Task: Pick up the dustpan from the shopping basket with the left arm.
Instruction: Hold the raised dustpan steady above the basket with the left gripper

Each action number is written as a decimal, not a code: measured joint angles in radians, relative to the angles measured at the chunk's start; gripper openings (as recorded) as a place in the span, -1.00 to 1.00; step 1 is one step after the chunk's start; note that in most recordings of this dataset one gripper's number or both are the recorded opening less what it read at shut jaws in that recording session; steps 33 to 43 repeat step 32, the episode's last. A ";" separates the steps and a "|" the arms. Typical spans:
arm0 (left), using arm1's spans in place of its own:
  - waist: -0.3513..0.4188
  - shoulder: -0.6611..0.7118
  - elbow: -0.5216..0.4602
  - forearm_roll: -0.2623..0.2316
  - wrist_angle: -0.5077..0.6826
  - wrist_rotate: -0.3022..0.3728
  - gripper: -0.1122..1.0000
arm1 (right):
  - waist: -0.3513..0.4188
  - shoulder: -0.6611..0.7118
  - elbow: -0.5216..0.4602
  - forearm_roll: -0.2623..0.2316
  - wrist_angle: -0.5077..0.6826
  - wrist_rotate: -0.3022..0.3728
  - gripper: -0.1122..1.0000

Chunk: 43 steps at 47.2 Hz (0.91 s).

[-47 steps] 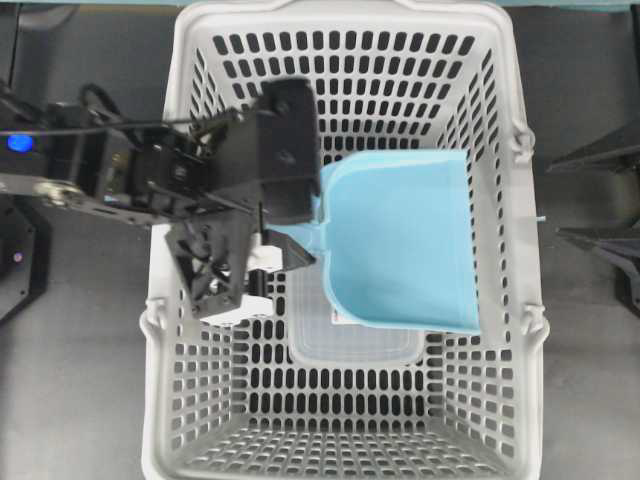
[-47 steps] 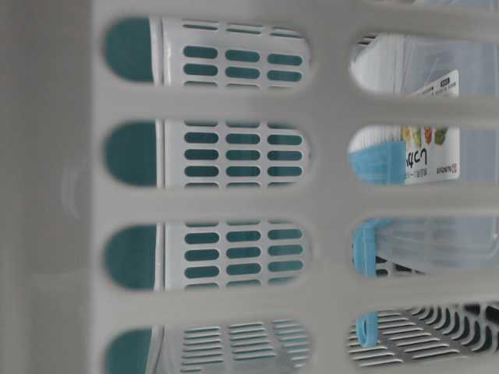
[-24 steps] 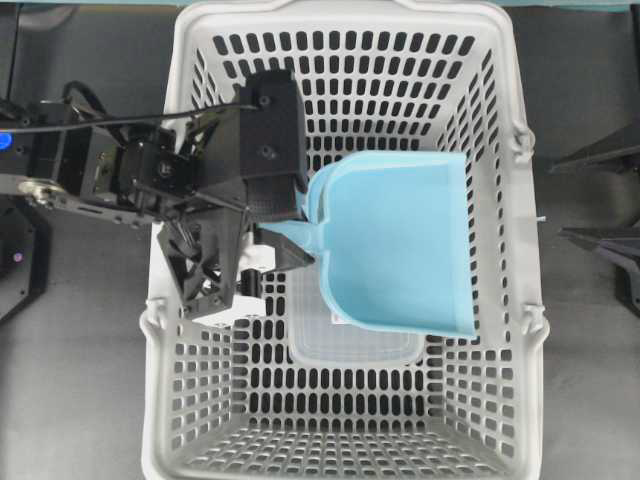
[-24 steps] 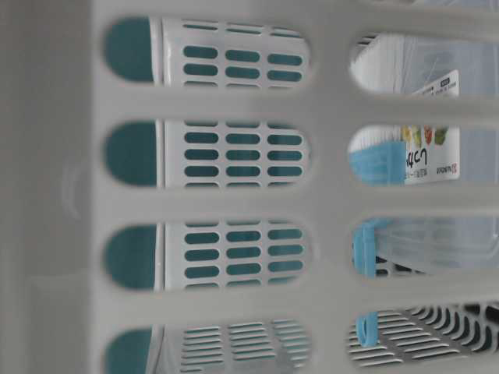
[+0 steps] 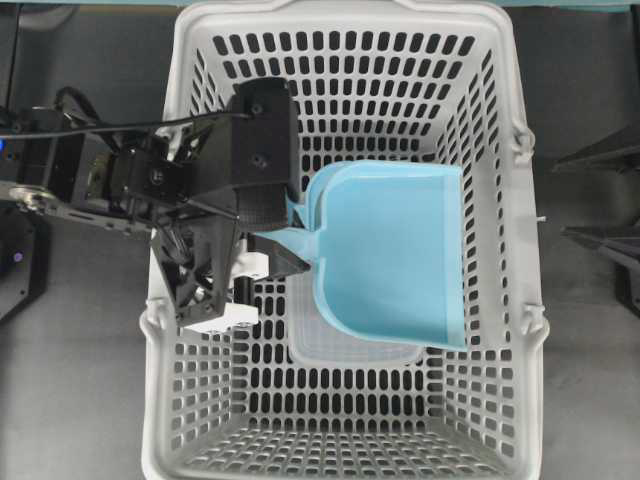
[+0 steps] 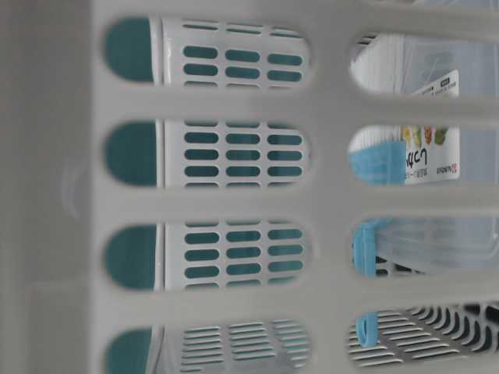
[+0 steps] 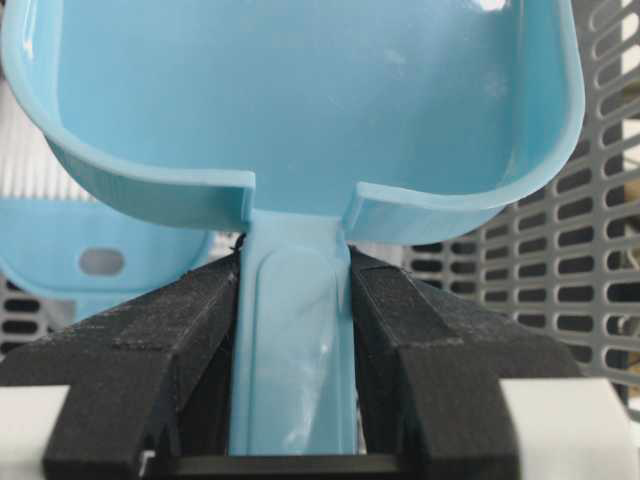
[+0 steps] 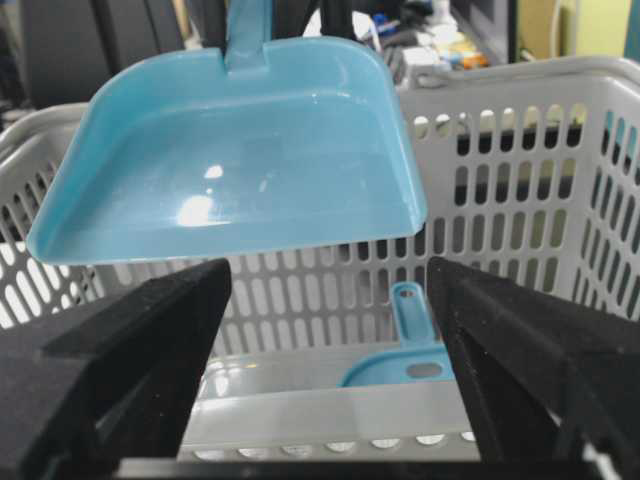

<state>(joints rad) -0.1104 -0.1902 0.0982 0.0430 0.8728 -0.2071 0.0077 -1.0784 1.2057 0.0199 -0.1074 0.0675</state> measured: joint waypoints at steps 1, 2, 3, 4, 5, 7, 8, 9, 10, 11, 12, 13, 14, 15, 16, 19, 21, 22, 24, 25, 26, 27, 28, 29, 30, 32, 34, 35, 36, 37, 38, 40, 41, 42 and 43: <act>0.000 0.002 0.000 -0.002 0.000 0.000 -0.28 | 0.000 0.000 -0.002 -0.002 0.000 0.000 0.57; -0.002 0.000 0.000 0.000 0.000 -0.002 -0.28 | 0.000 0.002 0.000 0.000 0.000 0.000 0.57; -0.002 0.002 0.002 -0.002 0.000 -0.002 -0.28 | 0.000 0.000 -0.002 0.000 0.000 0.000 0.57; -0.003 0.002 0.000 -0.002 -0.002 0.000 -0.28 | 0.000 0.000 -0.002 0.000 0.000 0.000 0.57; -0.003 0.002 0.002 0.000 -0.003 -0.002 -0.28 | 0.000 0.000 0.000 0.000 0.000 0.000 0.57; -0.005 0.002 0.000 -0.002 -0.008 0.000 -0.28 | 0.000 0.000 -0.002 -0.002 0.000 0.000 0.57; -0.005 0.002 0.002 -0.002 -0.011 0.000 -0.28 | 0.000 0.000 -0.002 0.000 0.000 0.000 0.57; -0.005 0.002 0.002 -0.002 -0.014 0.000 -0.28 | 0.000 0.000 0.000 0.000 0.000 0.000 0.57; -0.005 0.002 0.002 0.000 -0.018 0.000 -0.28 | 0.000 0.002 0.000 0.000 0.000 0.000 0.57; -0.005 0.002 0.002 0.000 -0.021 0.000 -0.28 | 0.000 0.000 -0.002 0.000 0.000 0.000 0.57; -0.005 0.002 0.002 -0.002 -0.025 0.000 -0.28 | 0.000 0.000 -0.002 0.000 0.000 0.000 0.57; -0.005 0.002 0.002 -0.002 -0.026 0.002 -0.28 | 0.000 0.000 0.000 0.000 0.000 0.000 0.57; -0.005 0.002 0.002 -0.002 -0.029 0.002 -0.28 | 0.000 0.000 0.000 0.000 -0.002 0.000 0.57; -0.005 0.002 0.000 0.000 -0.032 0.002 -0.28 | 0.000 0.000 -0.002 0.000 0.000 0.000 0.57; -0.005 0.002 0.002 0.000 -0.034 0.002 -0.28 | 0.000 0.000 0.000 0.000 0.000 0.000 0.57; -0.005 0.002 0.002 0.000 -0.037 0.000 -0.28 | 0.000 0.000 0.000 0.000 0.000 0.000 0.57; -0.005 0.002 0.000 0.000 -0.037 0.002 -0.28 | 0.000 0.000 0.000 -0.002 0.000 0.000 0.57; -0.005 0.002 0.002 0.000 -0.038 0.002 -0.28 | 0.000 0.000 -0.002 0.000 0.000 0.000 0.57; -0.005 0.002 0.002 -0.002 -0.038 0.000 -0.28 | 0.000 0.000 0.000 0.000 0.000 0.000 0.57; -0.005 0.002 0.002 -0.002 -0.038 0.000 -0.28 | 0.000 0.000 0.000 0.000 0.000 0.000 0.57; -0.005 0.002 0.002 -0.002 -0.038 0.000 -0.28 | 0.000 0.000 0.000 0.000 -0.002 0.000 0.57; -0.005 0.000 0.002 -0.002 -0.038 0.002 -0.28 | 0.000 0.002 -0.002 0.000 0.000 0.000 0.57; -0.005 0.000 0.002 -0.002 -0.037 0.002 -0.28 | 0.000 0.000 0.000 0.000 0.000 0.000 0.57; -0.005 0.002 0.002 -0.002 -0.038 0.002 -0.28 | 0.000 0.002 0.000 -0.002 0.000 0.000 0.57; -0.005 0.002 0.002 0.000 -0.038 0.000 -0.28 | 0.000 0.000 0.000 0.000 0.000 0.000 0.57; -0.006 0.002 0.002 -0.002 -0.038 0.000 -0.28 | 0.000 0.000 0.000 0.000 0.000 0.000 0.57; -0.006 0.002 0.002 -0.002 -0.038 0.000 -0.28 | 0.000 0.000 0.000 0.000 0.000 0.000 0.57; -0.006 0.002 0.002 -0.002 -0.038 0.000 -0.28 | 0.000 0.000 0.000 0.000 0.000 0.000 0.57; -0.006 0.002 0.002 -0.002 -0.038 0.000 -0.28 | 0.000 0.000 0.000 0.000 0.000 0.000 0.57; -0.006 0.002 0.002 -0.002 -0.038 0.000 -0.28 | 0.000 0.000 0.000 0.000 0.000 0.000 0.57; -0.006 0.002 0.002 -0.002 -0.038 0.000 -0.28 | 0.000 0.000 0.000 0.000 0.000 0.000 0.57; -0.006 0.002 0.002 -0.002 -0.038 0.000 -0.28 | 0.000 0.000 0.000 0.000 0.000 0.000 0.57; -0.006 0.002 0.002 -0.002 -0.038 0.000 -0.28 | 0.000 0.000 0.000 0.000 0.000 0.000 0.57; -0.006 0.002 0.002 -0.002 -0.038 0.000 -0.28 | 0.000 0.000 0.000 0.000 0.000 0.000 0.57; -0.006 0.002 0.002 -0.002 -0.038 0.000 -0.28 | 0.000 0.000 0.000 0.000 0.000 0.000 0.57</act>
